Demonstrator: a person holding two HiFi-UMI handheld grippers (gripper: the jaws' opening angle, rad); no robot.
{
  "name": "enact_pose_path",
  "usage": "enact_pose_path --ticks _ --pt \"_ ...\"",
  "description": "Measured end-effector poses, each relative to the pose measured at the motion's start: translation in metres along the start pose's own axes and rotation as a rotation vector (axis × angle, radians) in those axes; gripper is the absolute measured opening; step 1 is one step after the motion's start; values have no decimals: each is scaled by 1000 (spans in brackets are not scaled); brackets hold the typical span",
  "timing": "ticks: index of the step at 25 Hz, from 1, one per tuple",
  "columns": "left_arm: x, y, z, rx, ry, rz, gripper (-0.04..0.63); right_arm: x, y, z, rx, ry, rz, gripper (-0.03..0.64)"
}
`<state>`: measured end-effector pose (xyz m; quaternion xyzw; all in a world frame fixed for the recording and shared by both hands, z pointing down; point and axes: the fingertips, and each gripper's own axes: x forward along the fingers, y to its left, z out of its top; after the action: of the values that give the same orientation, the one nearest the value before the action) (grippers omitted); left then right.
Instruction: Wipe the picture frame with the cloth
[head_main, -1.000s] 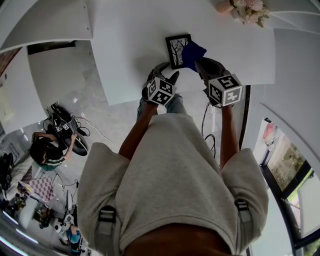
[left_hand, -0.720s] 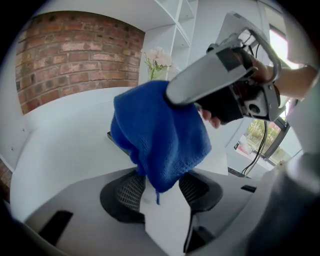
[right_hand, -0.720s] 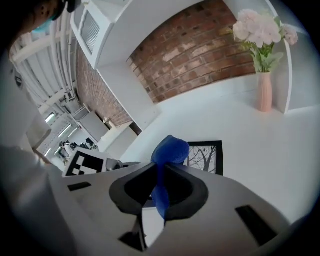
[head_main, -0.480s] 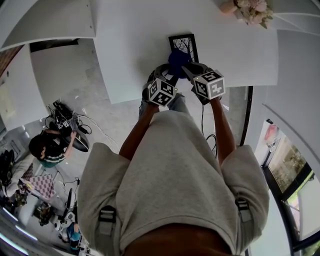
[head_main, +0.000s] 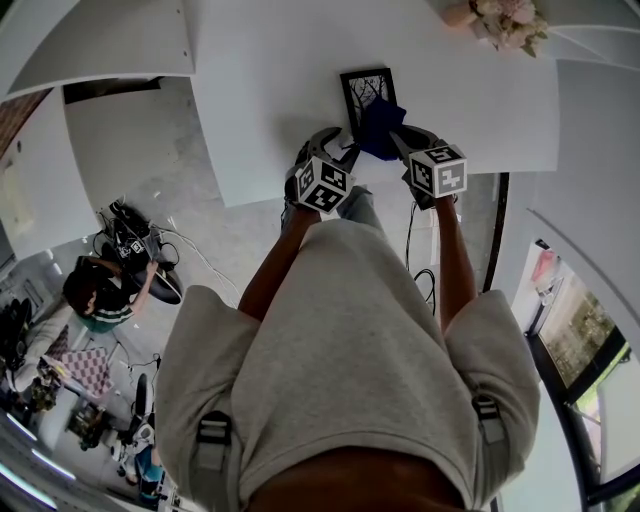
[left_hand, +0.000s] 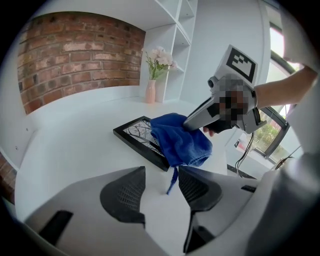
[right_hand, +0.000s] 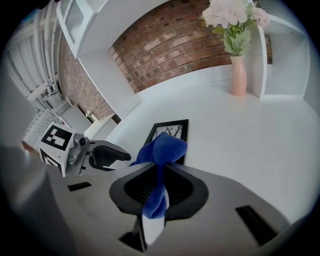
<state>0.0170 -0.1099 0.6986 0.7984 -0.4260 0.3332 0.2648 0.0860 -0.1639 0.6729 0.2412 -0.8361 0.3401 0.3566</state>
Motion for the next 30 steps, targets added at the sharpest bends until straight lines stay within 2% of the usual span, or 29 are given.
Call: enact_pose_path --ticks 11,17,25,30 --pt "-1 -1 1 -2 -3 1 216 -25 -44 -18 120 -39 -93 60" --pt "-7 2 6 -4 -20 10 216 -46 -60 -21 147 -78 -167 60" --pt "-20 7 22 -23 -79 17 184 -85 -37 13 29 -224 -280 60" --pt "-34 9 33 -17 -124 37 85 -100 -16 37 -29 -322 -327 60"
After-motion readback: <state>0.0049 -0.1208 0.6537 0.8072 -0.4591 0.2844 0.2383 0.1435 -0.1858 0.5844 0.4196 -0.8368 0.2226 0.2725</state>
